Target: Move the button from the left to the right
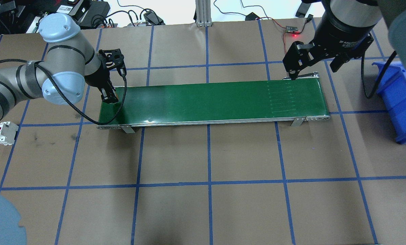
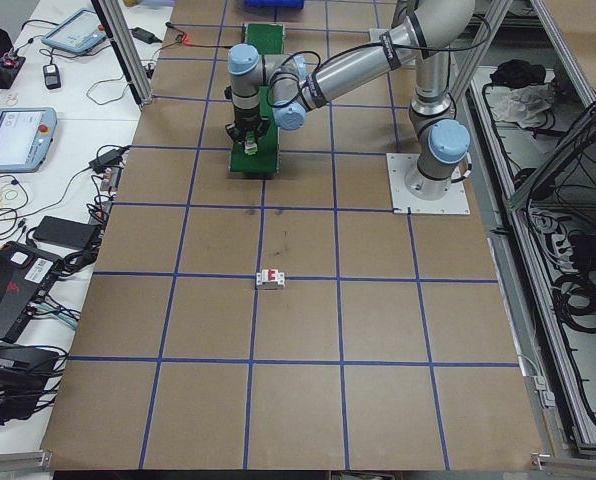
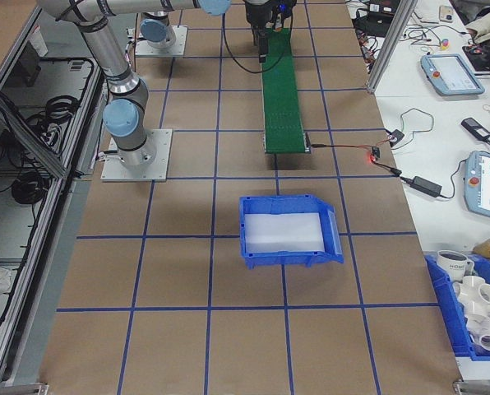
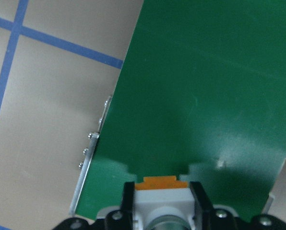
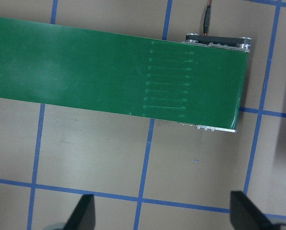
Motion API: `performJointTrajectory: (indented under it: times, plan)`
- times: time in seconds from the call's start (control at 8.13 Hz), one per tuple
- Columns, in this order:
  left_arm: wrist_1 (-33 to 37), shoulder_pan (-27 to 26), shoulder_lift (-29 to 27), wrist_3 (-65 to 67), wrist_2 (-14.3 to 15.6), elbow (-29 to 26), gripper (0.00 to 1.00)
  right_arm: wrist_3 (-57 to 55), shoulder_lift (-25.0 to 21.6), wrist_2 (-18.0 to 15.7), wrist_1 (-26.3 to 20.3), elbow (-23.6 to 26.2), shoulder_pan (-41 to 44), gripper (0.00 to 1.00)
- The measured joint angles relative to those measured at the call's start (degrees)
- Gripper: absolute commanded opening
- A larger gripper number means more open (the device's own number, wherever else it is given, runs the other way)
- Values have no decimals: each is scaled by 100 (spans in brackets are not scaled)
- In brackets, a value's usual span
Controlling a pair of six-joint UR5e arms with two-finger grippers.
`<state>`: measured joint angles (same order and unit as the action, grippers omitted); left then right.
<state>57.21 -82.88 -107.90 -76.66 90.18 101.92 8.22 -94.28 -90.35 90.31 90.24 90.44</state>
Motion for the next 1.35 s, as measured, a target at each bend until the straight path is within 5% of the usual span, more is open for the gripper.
performJointTrajectory:
  times: [0.49, 0.61, 0.74, 1.35]
  plan:
    - [-234, -21, -125, -984, -311, 103, 0, -5, 5, -11, -21, -2, 0, 100]
    - [-245, -23, -123, -1131, -413, 154, 8, -10, 6, -14, -31, 1, 0, 100]
    - [-246, -26, -122, -1206, -458, 188, 99, -23, 4, -13, -40, 6, 0, 100]
    - [-656, -27, -224, -1289, -443, 241, 100, -50, 5, -1, -37, 12, 0, 100]
